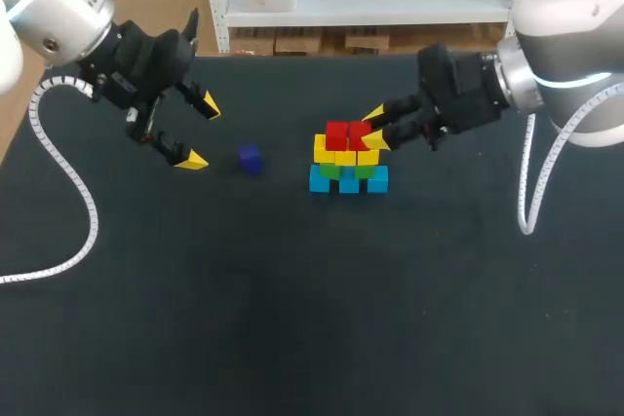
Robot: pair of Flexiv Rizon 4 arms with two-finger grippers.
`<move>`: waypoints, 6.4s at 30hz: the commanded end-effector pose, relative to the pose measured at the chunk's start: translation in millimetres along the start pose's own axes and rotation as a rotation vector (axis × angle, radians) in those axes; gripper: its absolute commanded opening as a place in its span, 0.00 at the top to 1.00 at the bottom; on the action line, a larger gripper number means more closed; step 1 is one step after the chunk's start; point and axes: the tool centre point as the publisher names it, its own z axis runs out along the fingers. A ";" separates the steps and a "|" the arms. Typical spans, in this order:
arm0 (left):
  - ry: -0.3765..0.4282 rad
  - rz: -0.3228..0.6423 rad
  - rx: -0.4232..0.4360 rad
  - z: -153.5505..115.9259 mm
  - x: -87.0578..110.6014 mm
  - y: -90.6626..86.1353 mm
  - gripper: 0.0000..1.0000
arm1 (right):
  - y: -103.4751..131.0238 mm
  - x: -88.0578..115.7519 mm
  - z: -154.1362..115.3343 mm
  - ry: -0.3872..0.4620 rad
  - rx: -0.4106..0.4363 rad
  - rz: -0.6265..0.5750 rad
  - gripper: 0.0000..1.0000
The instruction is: Place the blue cubes, place green cubes on the blue cubes, place the yellow cubes on the green cubes, then place the red cubes on the yellow cubes, and place purple cube on the red cubes.
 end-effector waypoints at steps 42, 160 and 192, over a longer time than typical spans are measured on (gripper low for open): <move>-0.001 0.002 0.001 0.6 0.6 1.1 0.00 | -13.6 0.1 -9.3 -0.001 0.020 0.018 0.00; -0.042 -0.110 -0.153 10.6 -84.8 8.9 1.00 | -68.7 72.5 -124.2 -0.093 -0.057 -0.023 0.00; -0.103 0.063 -0.012 76.0 -171.6 39.7 1.00 | -68.7 72.5 -124.2 -0.093 -0.057 -0.023 0.00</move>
